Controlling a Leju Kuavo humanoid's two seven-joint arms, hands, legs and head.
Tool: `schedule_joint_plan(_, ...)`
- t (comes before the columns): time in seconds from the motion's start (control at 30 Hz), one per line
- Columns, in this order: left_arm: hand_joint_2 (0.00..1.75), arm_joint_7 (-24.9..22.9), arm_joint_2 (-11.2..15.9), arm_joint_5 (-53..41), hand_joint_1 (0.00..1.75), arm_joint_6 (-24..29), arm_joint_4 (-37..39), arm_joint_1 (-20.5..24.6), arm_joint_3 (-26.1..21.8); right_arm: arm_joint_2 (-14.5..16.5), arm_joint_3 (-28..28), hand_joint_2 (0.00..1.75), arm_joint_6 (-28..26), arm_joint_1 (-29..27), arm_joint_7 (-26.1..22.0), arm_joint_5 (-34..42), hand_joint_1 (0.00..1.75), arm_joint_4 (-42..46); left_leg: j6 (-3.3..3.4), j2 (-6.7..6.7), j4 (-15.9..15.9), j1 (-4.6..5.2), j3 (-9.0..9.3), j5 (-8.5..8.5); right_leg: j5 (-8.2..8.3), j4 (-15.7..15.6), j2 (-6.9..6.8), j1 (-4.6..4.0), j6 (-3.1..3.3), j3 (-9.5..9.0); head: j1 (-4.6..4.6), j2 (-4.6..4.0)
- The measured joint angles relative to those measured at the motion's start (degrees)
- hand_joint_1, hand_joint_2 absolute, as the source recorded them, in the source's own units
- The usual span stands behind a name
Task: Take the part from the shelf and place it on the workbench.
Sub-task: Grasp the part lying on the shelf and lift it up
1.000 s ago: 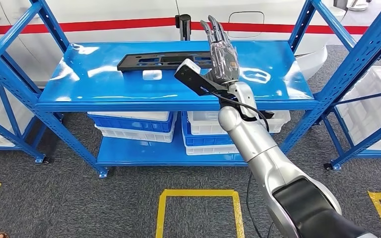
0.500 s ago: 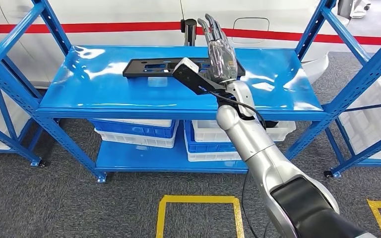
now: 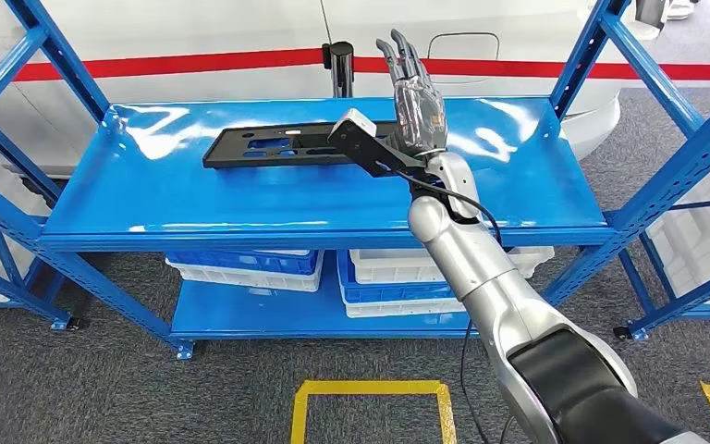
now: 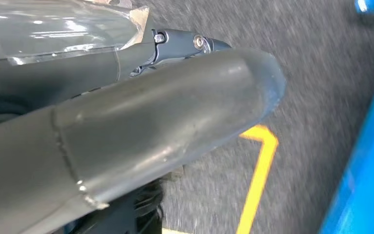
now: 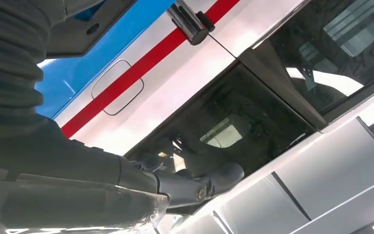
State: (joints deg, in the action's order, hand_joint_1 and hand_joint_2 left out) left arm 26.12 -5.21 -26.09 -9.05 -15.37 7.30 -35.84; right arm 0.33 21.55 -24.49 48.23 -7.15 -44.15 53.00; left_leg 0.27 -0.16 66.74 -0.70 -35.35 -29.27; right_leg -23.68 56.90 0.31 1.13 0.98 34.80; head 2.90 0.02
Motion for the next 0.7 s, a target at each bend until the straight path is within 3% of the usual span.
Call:
schedule_joint_plan(0.07, 0.0, 0.0, -0.01, -0.1, 0.0, -0.04, 0.01, -0.03, 0.0, 0.06, 0.02, 1.75, -0.01, -0.28, 0.01, 0.0, 0.0, 0.0, -0.39, 0.01, 5.77, -0.02, -5.04, -2.82, -1.09, -0.01, 0.14, -0.2, 0.43, -1.15, -0.02, 0.0)
schedule_joint_plan(0.1, 0.0, 0.0, -0.01, -0.11, 0.0, -0.04, 0.01, -0.06, -0.01, 0.06, 0.03, 1.75, -0.01, -0.41, 0.01, 0.0, 0.0, 0.0, -0.39, 0.01, 6.56, -0.02, -6.68, -3.78, -1.7, -0.01, 0.24, -0.31, 0.47, -1.87, -0.02, 0.0)
schedule_joint_plan(0.13, 0.0, 0.0, 0.0, -0.11, 0.0, -0.03, 0.01, -0.09, -0.01, 0.06, 0.03, 1.75, -0.01, -0.5, 0.02, 0.0, 0.0, 0.0, -0.22, 0.01, 5.53, 0.01, -7.35, -3.62, -2.34, -0.01, 0.33, -0.44, 0.48, -2.69, -0.02, 0.0)
schedule_joint_plan(0.17, 0.0, 0.0, 0.02, -0.11, 0.0, -0.03, 0.01, -0.1, -0.01, 0.06, 0.03, 1.75, -0.01, -0.53, 0.02, 0.0, 0.0, 0.0, 0.14, 0.0, 2.81, 0.08, -7.09, -2.05, -2.99, -0.03, 0.4, -0.58, 0.47, -3.58, -0.01, 0.0)
schedule_joint_plan(0.23, 0.0, -0.01, 0.16, -0.12, 0.0, -0.02, 0.01, -0.13, -0.02, 0.07, 0.03, 1.75, 0.0, -0.55, 0.02, 0.0, 0.0, -0.02, 1.36, -0.13, -4.72, 0.5, -5.18, 4.26, -4.27, -0.12, 0.49, -0.86, 0.35, -5.27, 0.04, 0.0)
schedule_joint_plan(0.3, 0.0, -0.02, 0.29, -0.15, 0.0, -0.03, -0.01, -0.14, -0.02, 0.13, 0.05, 1.75, 0.0, -0.54, 0.04, 0.01, 0.0, -0.04, 2.42, -0.41, -9.33, 1.14, -3.6, 8.49, -5.2, -0.56, 0.7, -0.99, -0.12, -6.25, 0.01, 0.0)
schedule_joint_plan(0.4, 0.0, -0.03, 0.23, -0.25, 0.0, -0.11, -0.1, -0.09, -0.02, 0.18, 0.09, 1.75, -0.01, -0.38, 0.09, 0.02, 0.0, 0.21, 3.05, -0.46, -11.04, 1.37, -1.74, 8.84, -4.94, 0.24, 0.83, -1.42, -1.22, -6.57, -0.02, 0.0)
schedule_joint_plan(0.43, 0.0, -0.05, 0.21, -0.34, 0.0, -0.15, -0.13, -0.08, -0.02, 0.08, 0.08, 1.75, -0.01, -0.3, 0.1, 0.07, 0.0, 0.34, 3.28, -0.41, -11.5, 1.26, -1.01, 8.73, -4.55, 2.35, 0.74, -1.53, -1.6, -5.61, -0.01, 0.0)
schedule_joint_plan(0.5, 0.0, -0.17, 0.19, -0.65, 0.0, -0.24, -0.15, -0.08, -0.01, -0.13, 0.07, 1.75, 0.0, -0.42, 0.14, 0.24, 0.0, 0.48, 3.68, -0.39, -11.94, 1.08, 0.25, 8.18, -4.75, 9.08, 0.55, -1.33, -1.98, -1.19, 0.01, 0.0)
schedule_joint_plan(0.57, 0.0, -0.25, 0.2, -0.82, 0.0, -0.41, -0.14, -0.16, -0.01, -0.35, 0.07, 1.75, 0.01, -1.04, 0.15, 0.44, 0.0, 0.46, 3.81, -0.54, -11.98, 1.09, 1.22, 7.13, -7.2, 15.09, 0.47, -1.1, -1.71, 3.76, 0.04, 0.0)
schedule_joint_plan(0.63, 0.0, -0.26, 0.16, -0.86, 0.0, -0.64, -0.13, -0.37, -0.01, -0.6, 0.07, 1.75, 0.01, -1.72, 0.15, 0.61, 0.0, 0.46, 3.57, -0.81, -11.96, 1.07, 2.57, 5.89, -9.36, 14.95, 0.4, -0.81, -1.84, 6.04, 0.05, 0.0)
schedule_joint_plan(0.67, 0.0, -0.26, 0.15, -0.89, 0.0, -0.71, -0.13, -0.48, -0.01, -0.7, 0.07, 1.75, 0.05, -1.89, 0.15, 0.69, 0.0, 0.46, 3.39, -0.94, -11.91, 1.02, 3.38, 5.21, -8.79, 12.31, 0.33, -0.58, -2.44, 5.87, 0.05, 0.0)
schedule_joint_plan(0.7, 0.0, -0.26, 0.15, -0.93, 0.0, -0.77, -0.13, -0.56, 0.0, -0.8, 0.07, 1.75, 0.13, -1.97, 0.15, 0.74, 0.0, 0.46, 3.14, -1.01, -11.81, 0.97, 4.19, 4.45, -6.72, 8.32, 0.18, -0.28, -3.35, 5.04, 0.06, 0.0)
